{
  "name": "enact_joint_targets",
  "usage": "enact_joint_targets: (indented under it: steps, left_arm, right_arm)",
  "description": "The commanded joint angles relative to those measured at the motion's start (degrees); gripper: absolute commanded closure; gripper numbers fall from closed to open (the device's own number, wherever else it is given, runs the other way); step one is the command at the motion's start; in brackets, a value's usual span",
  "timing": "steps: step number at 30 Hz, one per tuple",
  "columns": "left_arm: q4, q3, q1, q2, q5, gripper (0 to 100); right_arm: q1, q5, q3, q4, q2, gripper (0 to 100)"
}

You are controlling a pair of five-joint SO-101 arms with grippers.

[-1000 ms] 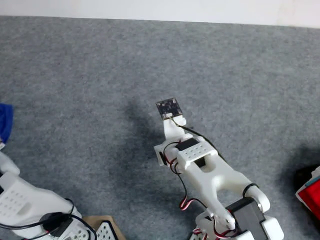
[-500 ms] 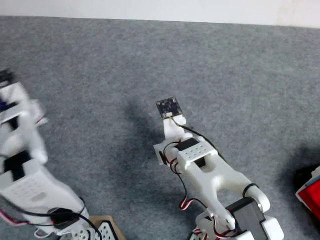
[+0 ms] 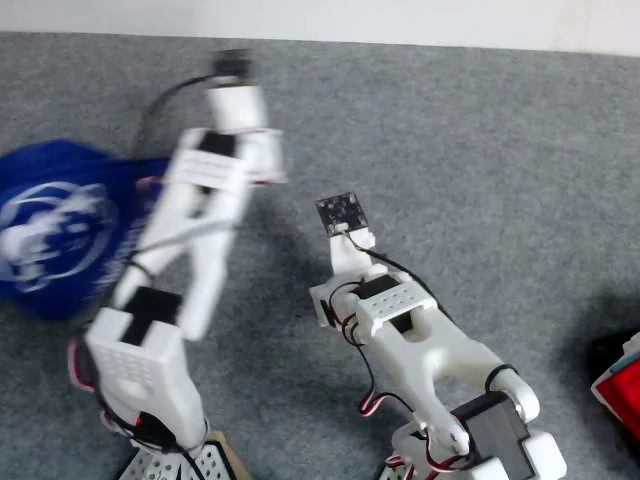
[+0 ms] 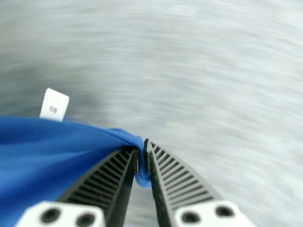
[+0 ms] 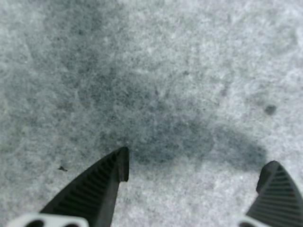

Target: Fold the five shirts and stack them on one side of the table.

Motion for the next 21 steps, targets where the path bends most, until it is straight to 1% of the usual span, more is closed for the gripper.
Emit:
enact_joint_targets:
  steps: [1,2,4,7,8,10,13,15,16,18,21]
  left_arm:
    - [6.15,-12.00,12.26,-1.10,-0.79,98]
    - [7.03,-13.76,12.53,-1.10,-0.62,98]
    - [9.23,-17.80,12.62,-1.10,-0.79,98]
    - [14.07,-23.60,10.33,-1.10,-1.05,97]
    - [16.09,-25.45,9.36,-1.10,-1.05,95]
    - [21.80,-30.11,6.90,-1.10,-1.05,87]
    - [32.53,-41.01,3.47,-1.10,-0.62,72]
    - [38.59,-48.92,1.71,-1.10,-0.70,66]
    - [41.41,-53.23,0.66,-1.10,-0.97,64]
    - [46.33,-62.02,-2.15,-1.10,-1.05,63]
    - [48.88,-71.78,-9.45,-1.10,-2.11,63]
  right_arm:
    - [4.26,-4.75,-1.80,-0.75,-0.31,59.1]
    - [4.79,-6.07,-2.24,-0.75,-0.22,59.1]
    - [4.70,-6.15,-2.51,-0.75,-0.22,59.1]
    - [4.70,-6.15,-2.51,-0.66,-0.22,59.1]
    - [4.70,-6.15,-2.51,-0.66,-0.22,59.1]
    - [4.70,-6.24,-2.59,-0.66,-0.22,59.1]
    - [4.70,-6.24,-2.59,-0.66,-0.22,59.1]
    - [4.70,-6.24,-2.59,-0.66,-0.22,59.1]
    - [4.70,-6.24,-2.59,-0.66,-0.22,59.1]
    - [4.70,-6.24,-2.59,-0.66,-0.22,59.1]
    - [4.70,-6.24,-2.51,-0.66,-0.22,59.1]
